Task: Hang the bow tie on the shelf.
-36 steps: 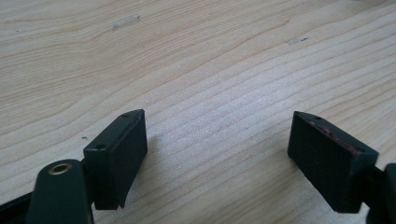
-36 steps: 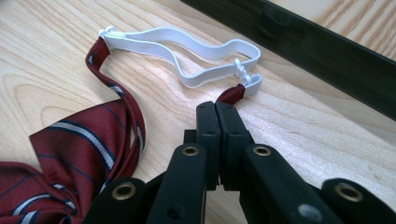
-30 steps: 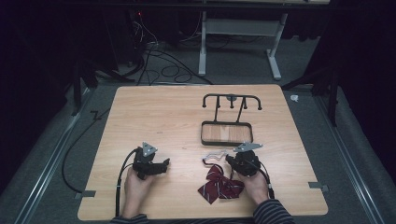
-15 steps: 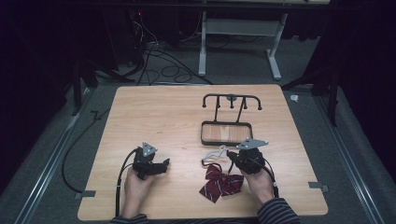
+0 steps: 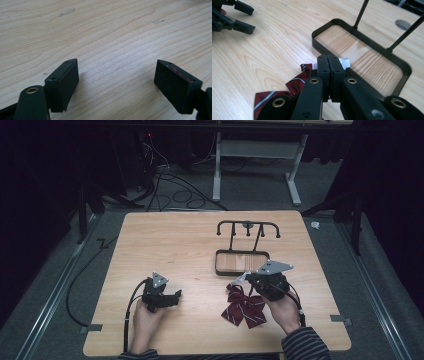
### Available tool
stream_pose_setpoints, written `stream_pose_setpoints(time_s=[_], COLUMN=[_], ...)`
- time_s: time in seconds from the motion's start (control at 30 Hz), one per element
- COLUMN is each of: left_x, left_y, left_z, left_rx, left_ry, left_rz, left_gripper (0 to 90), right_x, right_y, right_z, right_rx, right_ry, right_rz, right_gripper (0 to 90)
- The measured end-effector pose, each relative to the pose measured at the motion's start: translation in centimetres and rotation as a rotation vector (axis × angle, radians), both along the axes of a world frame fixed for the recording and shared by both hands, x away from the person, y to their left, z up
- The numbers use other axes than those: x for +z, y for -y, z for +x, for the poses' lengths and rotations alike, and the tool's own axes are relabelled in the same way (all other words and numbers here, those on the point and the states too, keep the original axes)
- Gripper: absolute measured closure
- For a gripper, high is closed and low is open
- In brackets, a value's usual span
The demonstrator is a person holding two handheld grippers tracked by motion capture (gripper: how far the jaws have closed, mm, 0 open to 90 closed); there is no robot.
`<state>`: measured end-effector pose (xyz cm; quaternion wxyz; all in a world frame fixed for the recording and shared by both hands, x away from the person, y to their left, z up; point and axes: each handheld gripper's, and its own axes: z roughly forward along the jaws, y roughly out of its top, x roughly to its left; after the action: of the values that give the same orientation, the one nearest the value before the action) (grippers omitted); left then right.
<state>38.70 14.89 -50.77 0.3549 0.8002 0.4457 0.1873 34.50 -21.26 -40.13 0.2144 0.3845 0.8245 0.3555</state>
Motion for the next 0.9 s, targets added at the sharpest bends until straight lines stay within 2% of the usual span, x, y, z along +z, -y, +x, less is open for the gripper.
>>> stream_pose_setpoints(time_s=[0.67,0.9], left_x=[0.0,0.0], left_y=[0.0,0.0], left_z=[0.0,0.0], left_rx=[0.000,0.000], left_ry=[0.000,0.000], left_rz=[-0.001,-0.001], left_gripper=[20.3,20.3], right_x=[4.7,6.6], right_y=[1.6,1.5], right_z=[0.5,0.6], right_rx=[0.014,0.043], right_ry=[0.061,0.096], right_rz=[0.004,-0.012], right_gripper=[90.0,90.0])
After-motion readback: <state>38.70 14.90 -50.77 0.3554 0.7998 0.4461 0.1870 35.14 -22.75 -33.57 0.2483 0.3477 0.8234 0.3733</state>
